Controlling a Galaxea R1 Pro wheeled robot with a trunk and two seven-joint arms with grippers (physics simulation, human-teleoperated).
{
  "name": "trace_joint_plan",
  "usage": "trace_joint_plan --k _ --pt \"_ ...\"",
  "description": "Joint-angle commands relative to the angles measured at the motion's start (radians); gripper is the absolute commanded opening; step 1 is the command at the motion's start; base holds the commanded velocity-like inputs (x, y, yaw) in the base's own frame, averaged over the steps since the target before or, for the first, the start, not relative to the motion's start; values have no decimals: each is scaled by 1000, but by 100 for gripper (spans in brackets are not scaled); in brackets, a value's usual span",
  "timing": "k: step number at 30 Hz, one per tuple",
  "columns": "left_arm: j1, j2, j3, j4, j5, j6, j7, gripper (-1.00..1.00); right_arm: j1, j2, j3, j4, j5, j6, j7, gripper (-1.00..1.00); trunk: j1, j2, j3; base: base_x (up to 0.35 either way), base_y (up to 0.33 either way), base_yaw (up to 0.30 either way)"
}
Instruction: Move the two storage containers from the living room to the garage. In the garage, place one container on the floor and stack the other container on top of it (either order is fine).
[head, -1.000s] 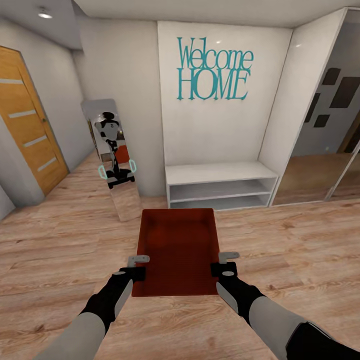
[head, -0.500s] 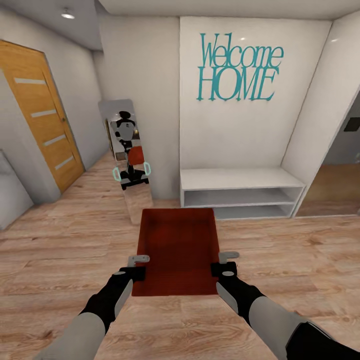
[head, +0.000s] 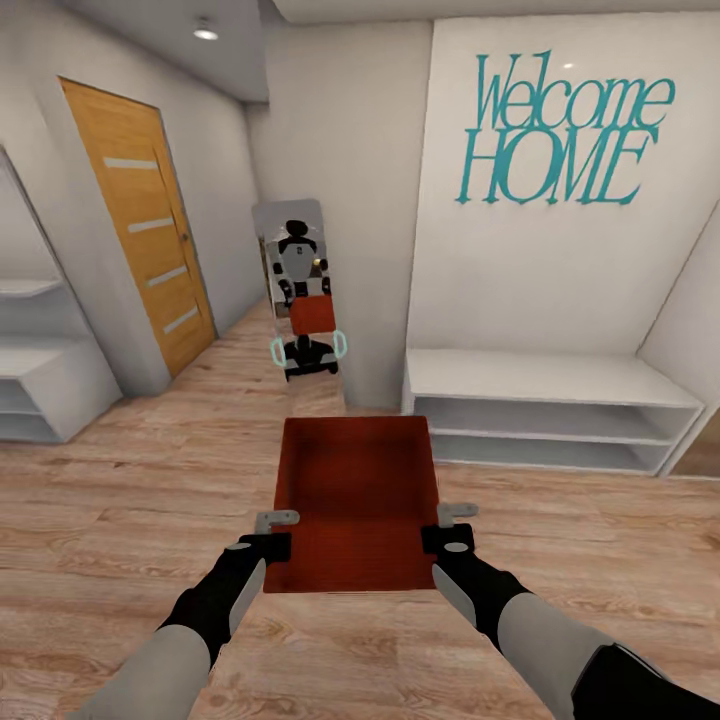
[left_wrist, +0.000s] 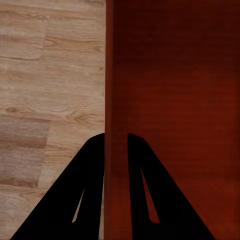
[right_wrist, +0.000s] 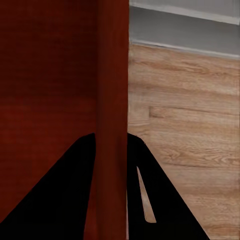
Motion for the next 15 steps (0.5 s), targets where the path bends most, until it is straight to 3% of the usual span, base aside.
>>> trace_joint_plan --k 1,15 --pt "-1 1 -7 -4 -4 -28 12 -100 -1 -1 15 26 -24 19 -12 -100 1 -2 -2 323 79 269" --pt "-1 1 -7 -4 -5 -28 12 -100 -1 -1 15 26 -24 19 -12 -100 1 -2 -2 323 79 269"
